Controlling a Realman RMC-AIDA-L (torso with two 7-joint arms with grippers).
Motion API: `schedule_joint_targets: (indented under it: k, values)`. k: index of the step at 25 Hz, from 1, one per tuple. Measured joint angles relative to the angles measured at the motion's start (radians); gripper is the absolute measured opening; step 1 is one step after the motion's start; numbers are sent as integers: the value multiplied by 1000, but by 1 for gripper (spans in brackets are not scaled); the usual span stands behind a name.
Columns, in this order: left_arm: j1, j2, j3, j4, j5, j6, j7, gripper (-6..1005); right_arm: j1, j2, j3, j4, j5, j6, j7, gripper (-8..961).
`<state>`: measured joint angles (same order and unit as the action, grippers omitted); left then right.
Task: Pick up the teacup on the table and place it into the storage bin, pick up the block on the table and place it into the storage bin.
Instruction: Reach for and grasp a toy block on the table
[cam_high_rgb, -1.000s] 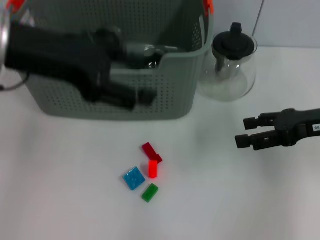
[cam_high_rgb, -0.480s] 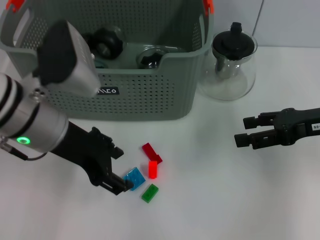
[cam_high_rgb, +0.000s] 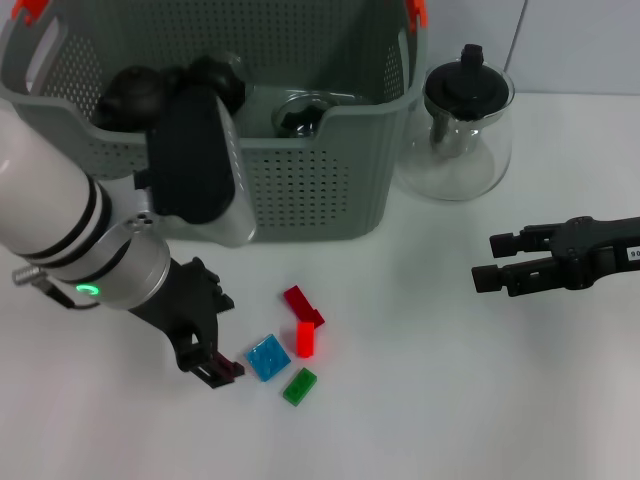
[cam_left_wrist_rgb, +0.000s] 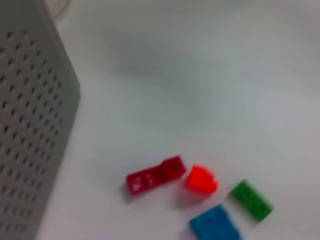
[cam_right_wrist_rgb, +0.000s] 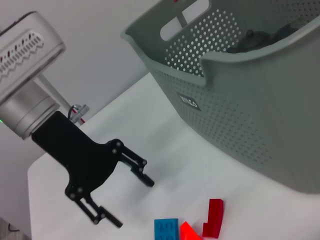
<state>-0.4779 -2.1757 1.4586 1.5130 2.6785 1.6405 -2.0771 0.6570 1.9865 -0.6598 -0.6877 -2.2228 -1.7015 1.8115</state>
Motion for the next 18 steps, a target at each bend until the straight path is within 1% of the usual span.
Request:
schedule_joint_targets:
  k: [3,6,9,14,18]
  values:
    - [-11,1,48,26,57,-2,79,785,2,0,1,0,0,-1,7,945]
    - [-22,1,90,50,81,0,160,784,6,2,5,1,0,0,15,945]
    - [-45,2,151,57,96,7,226,784,9,5,14,1,0,2,26,945]
    - [-82,2,273,28,124,-7,334,784,14,10,29,1,0,4,44,945]
    - [-104,3,331,-12,144,-35,395,783,15,17,39,1,0,16,51,945]
